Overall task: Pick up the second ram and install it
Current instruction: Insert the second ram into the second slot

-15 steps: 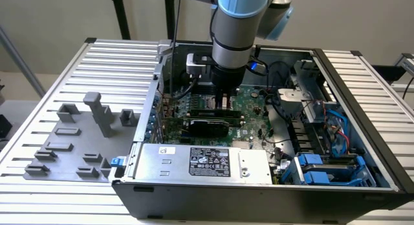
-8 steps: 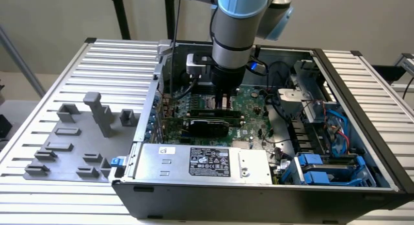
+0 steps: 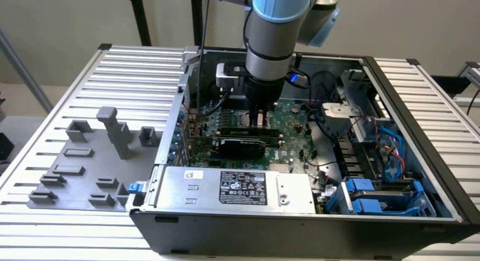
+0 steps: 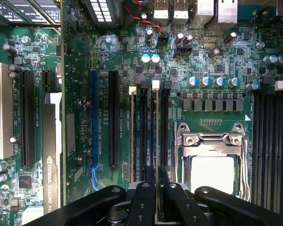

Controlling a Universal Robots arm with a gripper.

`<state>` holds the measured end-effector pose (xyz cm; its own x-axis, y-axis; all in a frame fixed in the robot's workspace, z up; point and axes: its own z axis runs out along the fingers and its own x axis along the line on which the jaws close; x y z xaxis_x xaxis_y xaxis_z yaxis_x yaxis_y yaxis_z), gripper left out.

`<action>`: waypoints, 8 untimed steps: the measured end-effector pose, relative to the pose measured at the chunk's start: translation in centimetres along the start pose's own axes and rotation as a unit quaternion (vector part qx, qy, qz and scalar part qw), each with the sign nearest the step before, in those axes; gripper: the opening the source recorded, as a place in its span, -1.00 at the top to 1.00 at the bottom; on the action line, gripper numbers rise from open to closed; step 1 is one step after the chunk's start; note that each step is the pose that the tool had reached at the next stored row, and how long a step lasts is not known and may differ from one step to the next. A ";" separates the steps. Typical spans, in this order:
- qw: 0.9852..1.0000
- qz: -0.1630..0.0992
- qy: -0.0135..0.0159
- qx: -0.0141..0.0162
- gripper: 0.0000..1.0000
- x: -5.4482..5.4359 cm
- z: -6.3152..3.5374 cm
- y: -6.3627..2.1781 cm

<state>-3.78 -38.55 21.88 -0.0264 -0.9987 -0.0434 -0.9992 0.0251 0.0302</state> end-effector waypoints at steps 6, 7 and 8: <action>1.000 0.000 0.000 0.000 0.58 0.0 -0.03 0.00; 1.000 0.000 0.000 0.000 0.58 0.0 -0.11 0.00; 1.000 0.000 0.000 0.000 0.58 0.0 -0.23 0.01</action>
<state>-3.79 -38.55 22.11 -0.0265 -0.9987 -0.0436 -0.9992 0.0252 0.0303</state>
